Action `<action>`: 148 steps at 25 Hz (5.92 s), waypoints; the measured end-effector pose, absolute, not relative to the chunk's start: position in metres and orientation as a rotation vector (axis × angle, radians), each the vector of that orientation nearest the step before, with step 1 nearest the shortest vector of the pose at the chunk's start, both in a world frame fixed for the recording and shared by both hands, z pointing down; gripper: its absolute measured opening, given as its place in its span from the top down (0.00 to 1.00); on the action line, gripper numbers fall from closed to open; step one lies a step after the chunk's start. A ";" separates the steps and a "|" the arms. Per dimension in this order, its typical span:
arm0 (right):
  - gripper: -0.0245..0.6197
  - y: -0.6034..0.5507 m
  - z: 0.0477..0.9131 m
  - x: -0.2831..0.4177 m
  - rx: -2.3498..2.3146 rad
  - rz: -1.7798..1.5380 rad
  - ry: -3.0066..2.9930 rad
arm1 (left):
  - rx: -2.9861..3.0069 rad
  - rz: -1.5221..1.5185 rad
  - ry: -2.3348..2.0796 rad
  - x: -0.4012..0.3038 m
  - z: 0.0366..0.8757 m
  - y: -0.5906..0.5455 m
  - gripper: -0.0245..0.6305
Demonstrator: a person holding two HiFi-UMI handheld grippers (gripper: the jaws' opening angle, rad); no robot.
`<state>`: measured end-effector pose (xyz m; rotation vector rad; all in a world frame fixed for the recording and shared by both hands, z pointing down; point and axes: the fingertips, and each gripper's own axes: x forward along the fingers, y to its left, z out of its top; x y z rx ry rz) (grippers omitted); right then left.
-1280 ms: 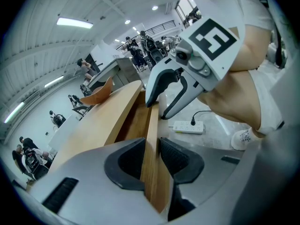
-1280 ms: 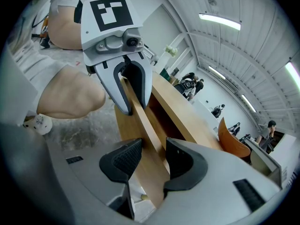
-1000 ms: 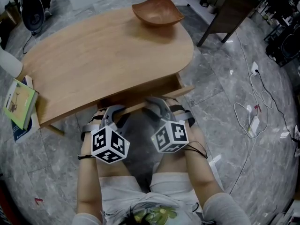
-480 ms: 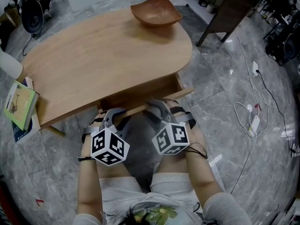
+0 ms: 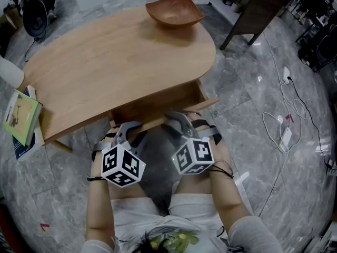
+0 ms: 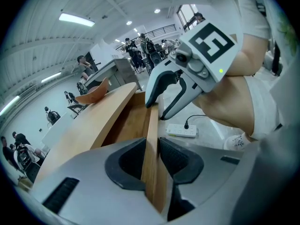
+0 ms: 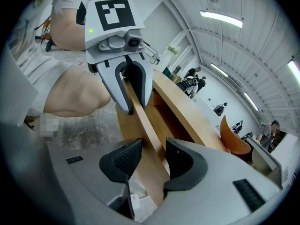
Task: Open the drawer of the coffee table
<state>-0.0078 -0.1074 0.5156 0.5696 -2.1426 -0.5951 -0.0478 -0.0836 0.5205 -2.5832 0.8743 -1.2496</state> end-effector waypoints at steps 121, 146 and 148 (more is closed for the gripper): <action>0.73 -0.047 0.521 0.018 0.445 -0.359 -2.148 | -2.820 -1.283 0.572 -0.020 0.529 -0.017 0.84; 0.75 -0.031 0.524 0.026 0.421 -0.327 -2.118 | -2.822 -1.316 0.500 -0.011 0.535 -0.001 0.84; 0.75 -0.031 0.524 0.025 0.422 -0.320 -2.122 | -2.826 -1.318 0.495 -0.012 0.535 -0.002 0.84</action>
